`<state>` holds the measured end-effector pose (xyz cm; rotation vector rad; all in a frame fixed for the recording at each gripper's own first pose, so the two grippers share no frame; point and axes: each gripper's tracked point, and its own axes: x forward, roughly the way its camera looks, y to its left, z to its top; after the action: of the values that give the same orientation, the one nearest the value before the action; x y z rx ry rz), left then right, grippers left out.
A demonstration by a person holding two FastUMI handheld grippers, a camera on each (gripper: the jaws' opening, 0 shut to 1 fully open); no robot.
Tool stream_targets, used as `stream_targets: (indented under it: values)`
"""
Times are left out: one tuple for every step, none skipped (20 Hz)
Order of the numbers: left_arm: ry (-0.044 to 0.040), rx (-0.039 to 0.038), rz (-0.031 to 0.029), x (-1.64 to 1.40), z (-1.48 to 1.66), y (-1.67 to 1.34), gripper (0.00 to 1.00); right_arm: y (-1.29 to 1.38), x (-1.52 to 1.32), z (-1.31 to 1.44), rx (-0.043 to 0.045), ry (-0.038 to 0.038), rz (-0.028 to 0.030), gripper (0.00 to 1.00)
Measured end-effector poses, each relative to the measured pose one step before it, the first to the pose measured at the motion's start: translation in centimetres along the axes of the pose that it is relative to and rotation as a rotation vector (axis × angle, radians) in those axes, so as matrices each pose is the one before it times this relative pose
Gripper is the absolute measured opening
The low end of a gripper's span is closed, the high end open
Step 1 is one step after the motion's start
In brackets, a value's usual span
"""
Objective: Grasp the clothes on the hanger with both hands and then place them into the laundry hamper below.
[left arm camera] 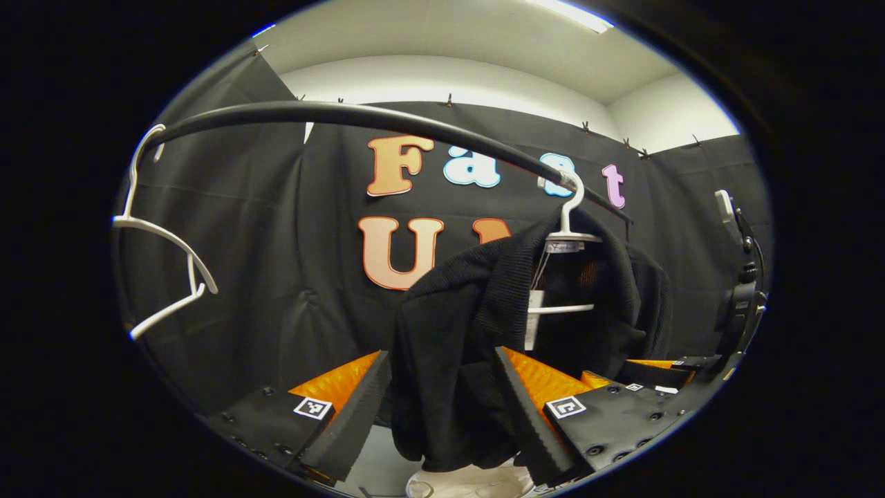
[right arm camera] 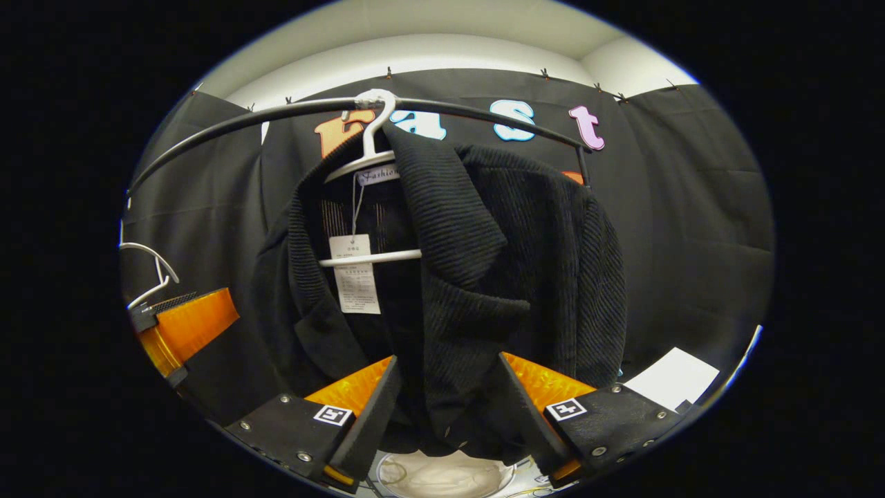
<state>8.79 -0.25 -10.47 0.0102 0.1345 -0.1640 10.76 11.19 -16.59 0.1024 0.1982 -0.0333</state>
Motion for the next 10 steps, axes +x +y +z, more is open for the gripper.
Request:
stream_targets:
  values:
    - [0.00108, 0.00224, -0.0129, 0.229, -0.51, -0.571, 0.96, -0.127, 0.32, -0.014, 0.0031, -0.00428, -0.00438, 0.87]
    - [0.00233, 0.00347, -0.01038, 0.258, -0.323, -0.543, 0.96, -0.052, 0.382, 0.033, 0.0018, -0.00975, -0.00286, 0.87]
    - [0.00063, 0.00403, -0.01277, 0.403, -0.477, -0.67, 0.96, -0.104, 0.495, 0.011, -0.00031, -0.00622, -0.00531, 0.87]
    - [0.005, 0.00132, -0.01318, 0.49, -0.484, -0.591, 0.93, -0.188, 0.503, -0.268, -0.00218, -0.00175, -0.00735, 0.87]
    - [0.00747, -0.00393, -0.01787, 0.498, -0.696, -0.748, 0.96, -0.269, 0.528, -0.257, -0.0041, 0.00069, -0.00996, 0.87]
    - [0.00893, -0.00555, -0.01295, 0.431, -0.5, -0.557, 1.0, -0.31, 0.44, -0.167, -0.00494, -0.00081, -0.01251, 0.87]
    - [0.00795, -0.00544, -0.00529, 0.733, -0.552, -0.343, 0.93, -0.322, 0.372, -0.148, -0.00245, -0.00081, -0.00856, 0.87]
    - [0.00851, -0.00255, 0.00313, 0.824, -0.514, -0.1, 0.97, -0.18, 0.297, 0.035, 0.00136, -0.00196, 0.00159, 0.87]
    - [0.00581, 0.00163, 0.00486, 0.796, -0.411, 0.086, 0.97, -0.208, 0.389, -0.016, 0.00047, -0.00136, 0.0046, 0.87]
    - [0.00418, 0.00266, 0.00498, 0.748, -0.203, 0.123, 0.97, -0.194, 0.489, -0.035, -0.00436, -0.00284, 0.00632, 0.86]
